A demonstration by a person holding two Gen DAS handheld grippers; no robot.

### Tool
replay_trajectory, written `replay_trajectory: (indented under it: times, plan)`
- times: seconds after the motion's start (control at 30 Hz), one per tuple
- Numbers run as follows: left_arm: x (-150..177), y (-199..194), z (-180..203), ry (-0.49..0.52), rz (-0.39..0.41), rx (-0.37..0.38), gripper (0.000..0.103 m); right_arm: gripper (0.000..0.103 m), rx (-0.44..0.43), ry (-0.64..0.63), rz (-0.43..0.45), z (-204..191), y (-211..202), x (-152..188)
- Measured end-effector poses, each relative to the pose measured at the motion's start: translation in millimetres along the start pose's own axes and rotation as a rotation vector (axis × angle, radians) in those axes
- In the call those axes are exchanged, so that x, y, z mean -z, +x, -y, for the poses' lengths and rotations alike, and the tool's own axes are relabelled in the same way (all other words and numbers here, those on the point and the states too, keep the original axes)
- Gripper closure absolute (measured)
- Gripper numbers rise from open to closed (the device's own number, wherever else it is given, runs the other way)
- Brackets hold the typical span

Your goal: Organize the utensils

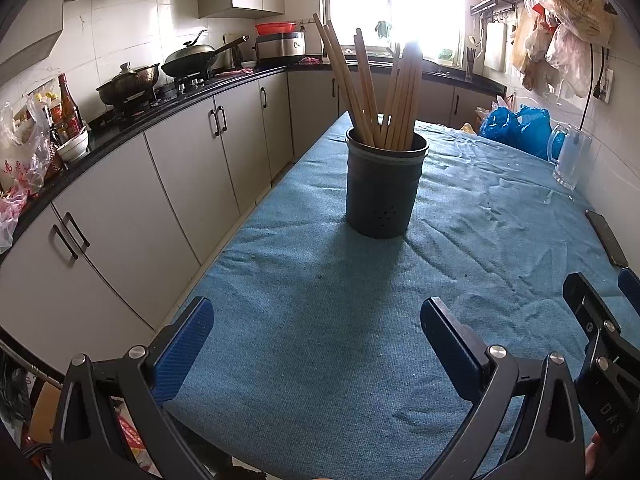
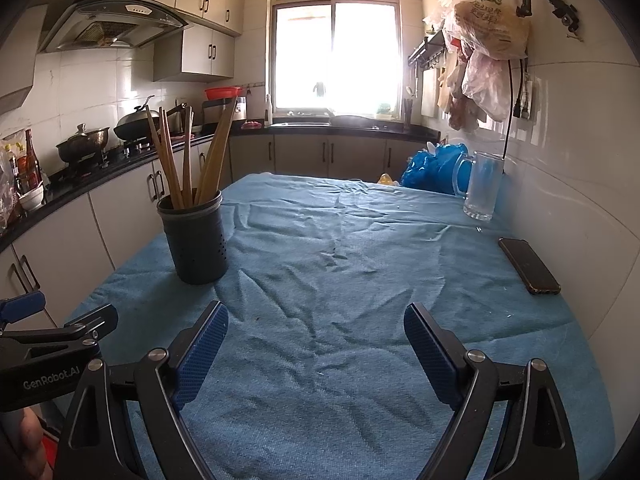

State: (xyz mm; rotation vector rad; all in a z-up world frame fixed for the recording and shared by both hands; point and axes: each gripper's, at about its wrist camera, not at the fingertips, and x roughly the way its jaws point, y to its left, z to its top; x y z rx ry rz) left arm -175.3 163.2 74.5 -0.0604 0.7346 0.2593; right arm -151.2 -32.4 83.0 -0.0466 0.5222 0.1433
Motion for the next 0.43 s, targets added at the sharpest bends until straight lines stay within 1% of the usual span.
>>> replay_trajectory:
  times: [0.1, 0.23, 0.37, 0.43]
  plan:
    - [-1, 0, -1, 0.0, 0.0, 0.003, 0.0, 0.01, -0.003, -0.002, -0.002, -1, 0, 0]
    - [-4, -4, -1, 0.007, 0.025, 0.004, 0.0, 0.01, -0.009, 0.0, -0.006, 1, 1, -1]
    - [-6, -8, 4, 0.018, 0.029, 0.026, 0.0, 0.01, -0.025, 0.019, -0.012, 7, 1, -2]
    - [-6, -9, 11, 0.04, 0.021, 0.036, 0.0, 0.009, -0.042, 0.04, -0.029, 14, 3, -2]
